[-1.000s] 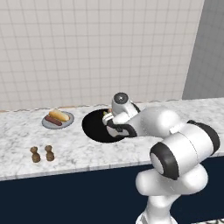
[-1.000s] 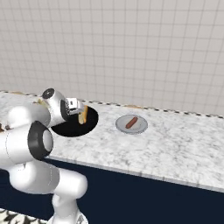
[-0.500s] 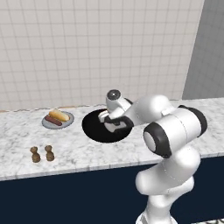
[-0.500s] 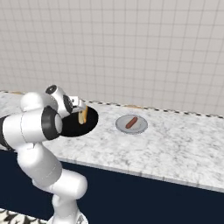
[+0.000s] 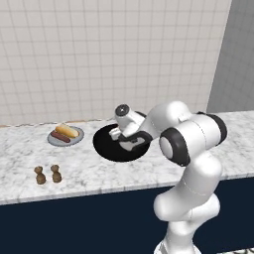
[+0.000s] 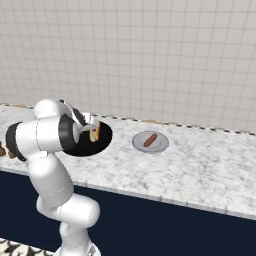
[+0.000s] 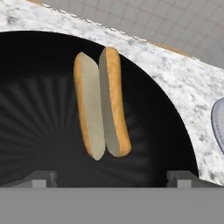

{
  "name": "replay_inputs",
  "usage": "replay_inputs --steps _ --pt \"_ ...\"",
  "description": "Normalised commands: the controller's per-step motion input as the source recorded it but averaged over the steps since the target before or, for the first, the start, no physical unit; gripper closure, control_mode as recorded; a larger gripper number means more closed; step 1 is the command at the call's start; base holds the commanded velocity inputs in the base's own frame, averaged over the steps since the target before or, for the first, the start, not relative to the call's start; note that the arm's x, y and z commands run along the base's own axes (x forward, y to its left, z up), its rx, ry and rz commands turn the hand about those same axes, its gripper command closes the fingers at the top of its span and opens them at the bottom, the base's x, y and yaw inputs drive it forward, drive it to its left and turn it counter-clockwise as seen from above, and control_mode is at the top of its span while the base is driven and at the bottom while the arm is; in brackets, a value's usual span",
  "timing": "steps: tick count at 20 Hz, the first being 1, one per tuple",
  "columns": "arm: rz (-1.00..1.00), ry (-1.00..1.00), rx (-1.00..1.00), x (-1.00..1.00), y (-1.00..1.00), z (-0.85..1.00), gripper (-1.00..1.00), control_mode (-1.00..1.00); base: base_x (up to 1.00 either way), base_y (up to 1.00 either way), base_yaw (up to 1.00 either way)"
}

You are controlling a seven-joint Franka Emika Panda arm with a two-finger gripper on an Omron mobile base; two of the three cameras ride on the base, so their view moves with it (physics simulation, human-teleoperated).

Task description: Place one bun and one sausage from the bowl on each plate.

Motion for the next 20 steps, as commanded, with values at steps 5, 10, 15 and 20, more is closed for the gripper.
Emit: replay_inputs --steps 5,10,15,20 --pt "-0.08 0.02 0.00 0.15 0.00 -0.22 -1.00 -1.00 0.00 0.00 0.00" --pt "-0.01 0.03 0.00 0.31 0.00 -0.22 -1.00 -1.00 0.00 0.00 0.00" --pt "0.00 0.00 0.00 0.26 0.00 -0.14 -1.00 -1.00 0.00 0.00 0.00" --pt "-0.03 0.00 -0.05 0.07 0.00 -0.25 -1.00 -1.00 0.00 0.00 0.00"
